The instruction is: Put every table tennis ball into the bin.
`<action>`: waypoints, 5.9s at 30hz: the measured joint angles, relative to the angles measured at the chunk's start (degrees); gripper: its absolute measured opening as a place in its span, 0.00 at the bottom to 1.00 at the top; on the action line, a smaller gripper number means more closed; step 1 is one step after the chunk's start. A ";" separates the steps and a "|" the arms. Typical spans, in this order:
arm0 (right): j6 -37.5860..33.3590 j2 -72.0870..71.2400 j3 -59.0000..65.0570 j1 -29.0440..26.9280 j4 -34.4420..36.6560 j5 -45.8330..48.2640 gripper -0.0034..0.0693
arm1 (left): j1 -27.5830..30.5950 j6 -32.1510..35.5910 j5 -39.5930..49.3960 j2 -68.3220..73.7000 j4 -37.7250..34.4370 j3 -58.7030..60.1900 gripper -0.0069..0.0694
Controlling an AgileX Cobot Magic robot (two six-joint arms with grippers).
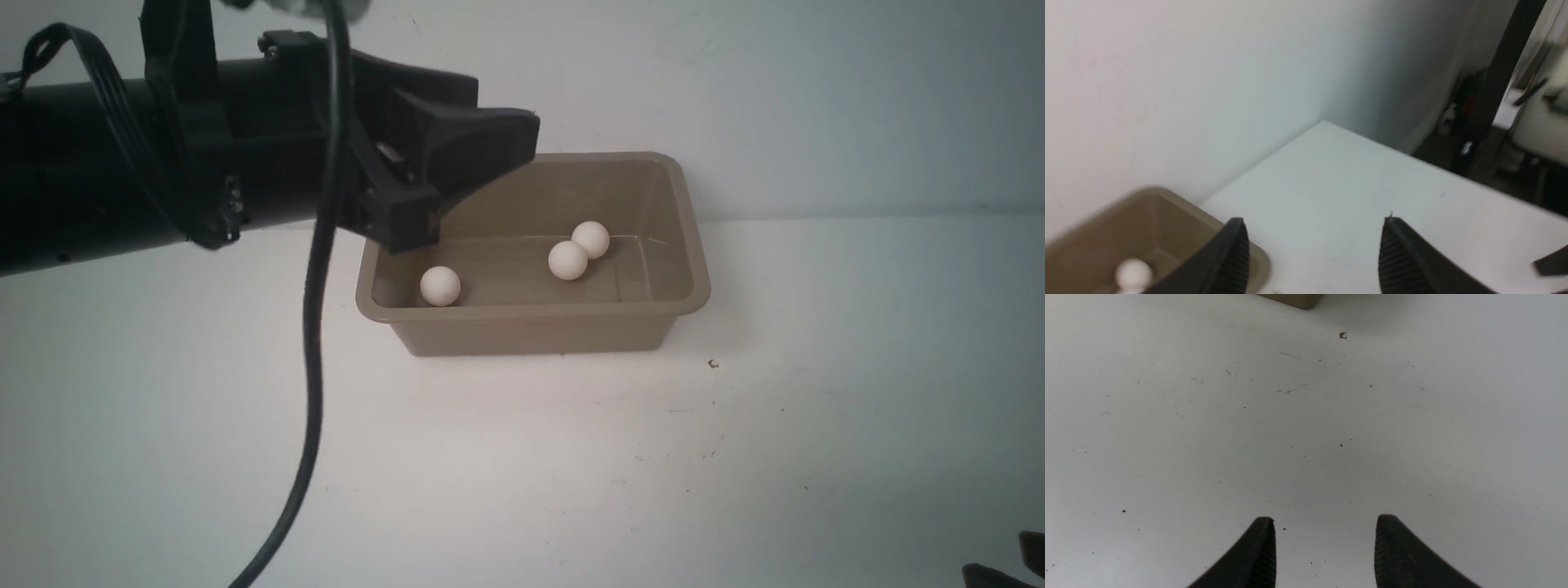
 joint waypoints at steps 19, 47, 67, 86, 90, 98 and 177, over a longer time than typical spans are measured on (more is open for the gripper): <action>-0.05 0.00 0.00 0.00 0.22 0.00 0.48 | 0.00 3.10 -0.03 0.00 3.46 0.00 0.61; 0.00 0.00 0.00 0.00 0.22 0.00 0.48 | -9.25 -14.99 -14.28 5.34 22.09 0.00 0.61; 0.00 0.00 0.00 0.00 0.22 0.02 0.48 | -8.62 -11.91 -24.34 7.69 13.24 0.26 0.61; 0.00 0.00 0.00 0.00 0.22 0.02 0.48 | 29.29 -23.73 -9.73 -39.46 21.00 27.81 0.61; 0.00 0.00 0.00 0.00 0.22 0.02 0.48 | 29.45 -23.99 -19.30 -51.98 17.40 42.23 0.61; 0.00 0.00 0.00 0.00 0.22 0.02 0.48 | 27.46 -22.58 -32.39 -68.09 8.65 59.58 0.61; 0.19 0.00 0.00 0.00 0.42 0.10 0.48 | 22.20 -80.76 -13.36 -69.98 74.04 59.78 0.61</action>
